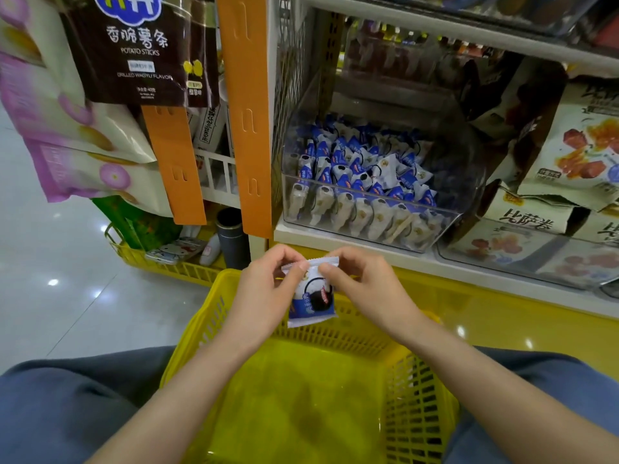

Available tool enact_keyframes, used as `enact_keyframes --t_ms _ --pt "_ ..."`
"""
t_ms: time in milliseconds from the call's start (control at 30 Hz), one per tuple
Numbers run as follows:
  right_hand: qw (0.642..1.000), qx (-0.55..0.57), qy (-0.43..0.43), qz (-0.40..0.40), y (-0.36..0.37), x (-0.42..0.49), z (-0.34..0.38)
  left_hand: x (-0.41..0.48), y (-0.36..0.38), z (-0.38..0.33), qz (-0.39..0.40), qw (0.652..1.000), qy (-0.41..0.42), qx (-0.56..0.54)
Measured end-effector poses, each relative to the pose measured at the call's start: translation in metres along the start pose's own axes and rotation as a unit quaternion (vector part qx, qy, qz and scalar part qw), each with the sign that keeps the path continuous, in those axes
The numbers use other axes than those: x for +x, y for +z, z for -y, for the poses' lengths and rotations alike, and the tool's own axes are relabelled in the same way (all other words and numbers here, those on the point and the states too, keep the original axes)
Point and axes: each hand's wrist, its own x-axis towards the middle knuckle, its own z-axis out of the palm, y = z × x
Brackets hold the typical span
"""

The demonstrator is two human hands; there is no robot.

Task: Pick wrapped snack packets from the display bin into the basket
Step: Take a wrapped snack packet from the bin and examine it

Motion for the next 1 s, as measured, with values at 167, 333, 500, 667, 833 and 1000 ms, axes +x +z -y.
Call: enact_keyframes --t_ms 167,333,500,667,833,1000 --pt "0.98 -0.151 -0.122 -0.04 0.001 -0.003 -0.004 0.002 -0.001 -0.001 0.015 1.0 -0.019 -0.006" --pt "0.924 -0.297 -0.23 -0.064 -0.004 -0.006 -0.001 0.004 -0.001 -0.004 0.039 0.996 -0.054 -0.056" --pt "0.98 -0.155 -0.086 -0.089 -0.004 0.0 -0.007 0.005 -0.003 0.0 0.002 0.999 -0.009 0.044" --pt "0.984 -0.072 -0.088 -0.137 -0.012 0.004 -0.007 0.006 -0.005 0.001 0.059 0.984 -0.165 -0.013" --pt "0.967 -0.129 -0.216 -0.048 -0.009 -0.002 -0.004 0.007 -0.007 -0.009 0.079 0.909 -0.28 -0.299" --pt "0.968 -0.141 -0.206 0.005 -0.001 -0.008 -0.004 0.007 -0.011 -0.009 0.005 0.932 -0.206 -0.297"
